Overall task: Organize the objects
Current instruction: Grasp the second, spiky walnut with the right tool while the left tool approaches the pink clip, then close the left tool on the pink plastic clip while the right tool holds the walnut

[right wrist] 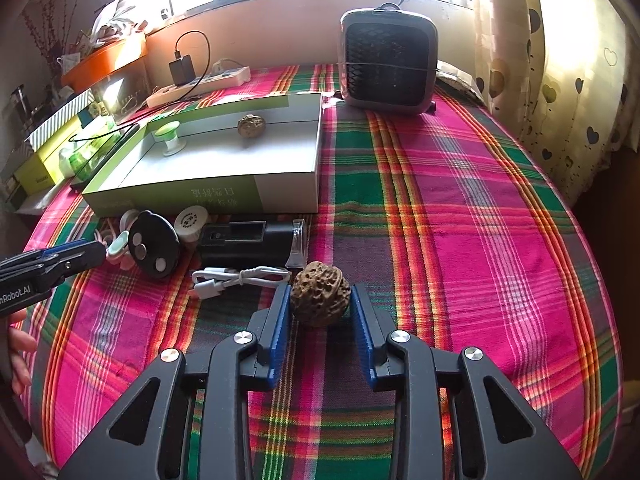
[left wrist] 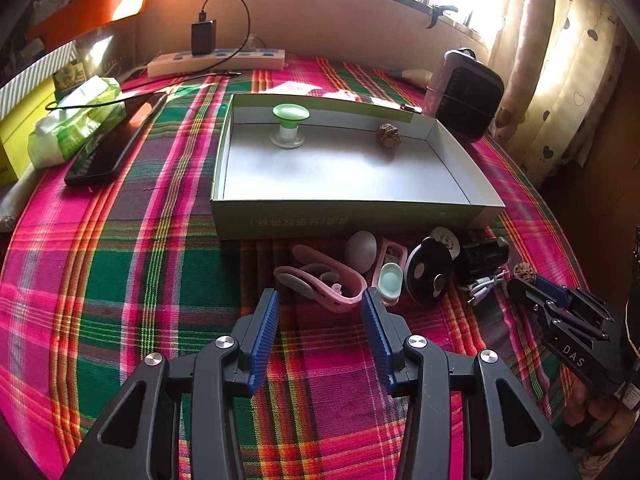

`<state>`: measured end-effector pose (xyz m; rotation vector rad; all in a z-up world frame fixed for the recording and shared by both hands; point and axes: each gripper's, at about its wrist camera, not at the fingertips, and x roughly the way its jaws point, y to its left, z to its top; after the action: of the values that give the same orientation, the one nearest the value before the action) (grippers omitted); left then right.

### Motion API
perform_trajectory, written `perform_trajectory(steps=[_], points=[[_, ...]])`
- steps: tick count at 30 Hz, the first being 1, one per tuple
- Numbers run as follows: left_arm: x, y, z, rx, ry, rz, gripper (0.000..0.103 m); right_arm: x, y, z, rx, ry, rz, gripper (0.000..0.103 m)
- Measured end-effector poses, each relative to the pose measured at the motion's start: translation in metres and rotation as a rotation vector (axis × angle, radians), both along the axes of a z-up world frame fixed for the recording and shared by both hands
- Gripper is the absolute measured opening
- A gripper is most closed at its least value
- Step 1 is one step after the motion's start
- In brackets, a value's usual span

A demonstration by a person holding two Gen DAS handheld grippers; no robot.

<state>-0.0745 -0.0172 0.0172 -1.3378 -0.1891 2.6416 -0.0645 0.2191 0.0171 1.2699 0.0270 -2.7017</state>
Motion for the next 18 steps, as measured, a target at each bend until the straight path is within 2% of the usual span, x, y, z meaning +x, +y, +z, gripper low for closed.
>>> perform_trajectory(steps=[10,15,18], points=[[0.002,-0.021,-0.002,-0.027,-0.012,0.06,0.041,0.0,0.0,0.0,-0.007,-0.001,0.012,0.031],[0.0,-0.024,0.002,0.016,-0.007,0.07,0.041,0.0,0.0,-0.001,-0.013,-0.002,0.012,0.031],[-0.003,-0.014,0.007,0.011,0.009,0.049,0.041,0.0,0.002,-0.001,-0.018,-0.002,0.012,0.031]])
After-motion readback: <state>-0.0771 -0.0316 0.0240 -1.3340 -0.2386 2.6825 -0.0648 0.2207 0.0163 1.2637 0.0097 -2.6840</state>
